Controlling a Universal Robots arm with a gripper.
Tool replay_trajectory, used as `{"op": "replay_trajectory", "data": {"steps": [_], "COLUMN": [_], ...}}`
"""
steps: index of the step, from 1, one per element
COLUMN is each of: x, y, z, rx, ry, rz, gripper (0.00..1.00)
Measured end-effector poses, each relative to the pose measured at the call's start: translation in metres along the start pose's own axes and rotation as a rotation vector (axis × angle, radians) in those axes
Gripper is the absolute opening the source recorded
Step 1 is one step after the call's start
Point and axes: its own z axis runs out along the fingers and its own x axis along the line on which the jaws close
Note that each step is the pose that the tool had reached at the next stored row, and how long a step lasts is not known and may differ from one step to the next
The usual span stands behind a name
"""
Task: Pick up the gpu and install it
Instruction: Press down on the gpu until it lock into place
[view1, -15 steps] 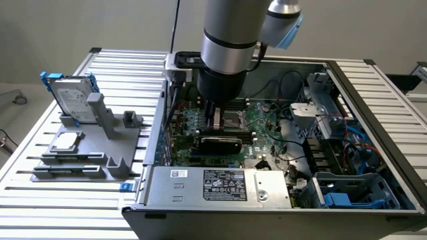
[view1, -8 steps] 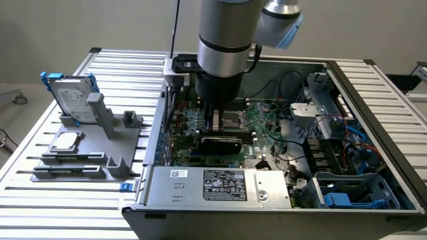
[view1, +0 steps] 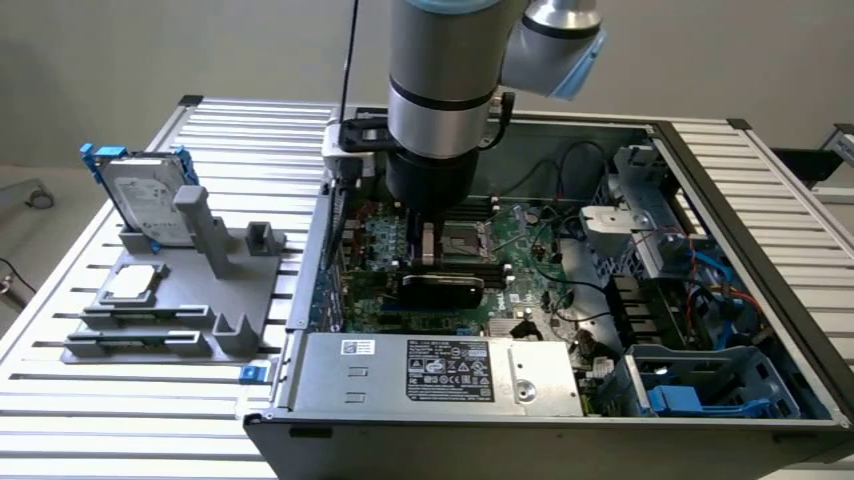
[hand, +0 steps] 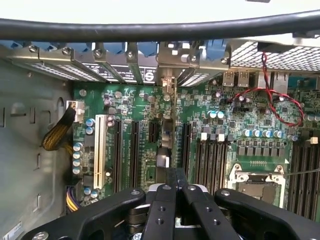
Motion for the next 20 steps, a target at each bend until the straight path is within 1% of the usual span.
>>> {"op": "replay_trajectory", "data": {"steps": [12, 15, 20], "x": [-0.0015, -0.0017, -0.0017], "y": [-0.0001, -0.0003, -0.0003], "z": [0.0055, 0.0070, 0.0093], "rx": [0.0028, 0.0036, 0.0035], "ry": [0.0007, 0.0000, 0.0009], "rz": [-0.001, -0.002, -0.002], "gripper": [0.11, 0.11, 0.11]}}
